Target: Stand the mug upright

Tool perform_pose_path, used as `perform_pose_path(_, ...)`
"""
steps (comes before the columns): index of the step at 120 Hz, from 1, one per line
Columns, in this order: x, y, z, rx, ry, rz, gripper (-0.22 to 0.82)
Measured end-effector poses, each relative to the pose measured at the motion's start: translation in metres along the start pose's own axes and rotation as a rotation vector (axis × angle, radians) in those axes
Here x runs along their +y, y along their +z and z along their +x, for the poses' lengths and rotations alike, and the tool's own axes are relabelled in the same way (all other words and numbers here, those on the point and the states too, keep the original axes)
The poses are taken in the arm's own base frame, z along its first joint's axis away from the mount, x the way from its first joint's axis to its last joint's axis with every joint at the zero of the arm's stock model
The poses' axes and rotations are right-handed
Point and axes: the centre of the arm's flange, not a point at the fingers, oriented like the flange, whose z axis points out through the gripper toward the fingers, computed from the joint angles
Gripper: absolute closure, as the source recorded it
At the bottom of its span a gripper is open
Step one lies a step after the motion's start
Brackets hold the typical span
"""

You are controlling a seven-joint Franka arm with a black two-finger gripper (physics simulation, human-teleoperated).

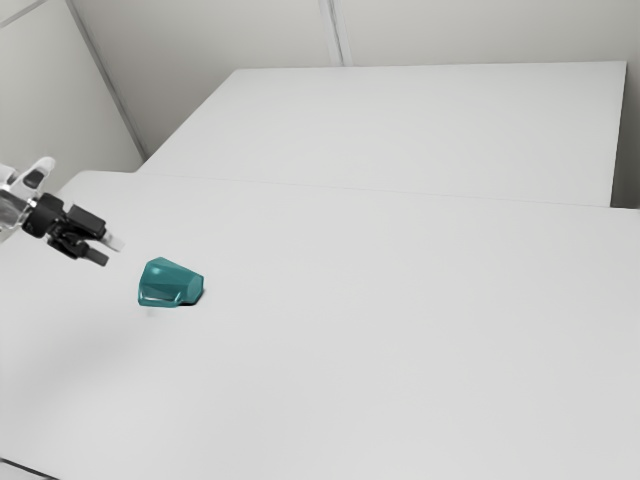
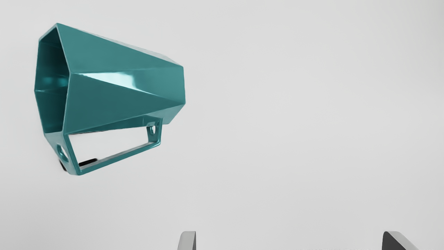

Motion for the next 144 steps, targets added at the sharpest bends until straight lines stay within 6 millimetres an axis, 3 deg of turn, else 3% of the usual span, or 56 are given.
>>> perform_pose_path(54, -0.061, 0.025, -0.014, 0.042, 0.074, -0.14, 0.02)
perform_pose_path(106, -0.092, 0.055, 0.021, 0.059, 0.187, -0.185, 0.02)
perform_pose_path(144, -0.116, 0.066, 0.028, 0.081, 0.228, -0.206, 0.02)
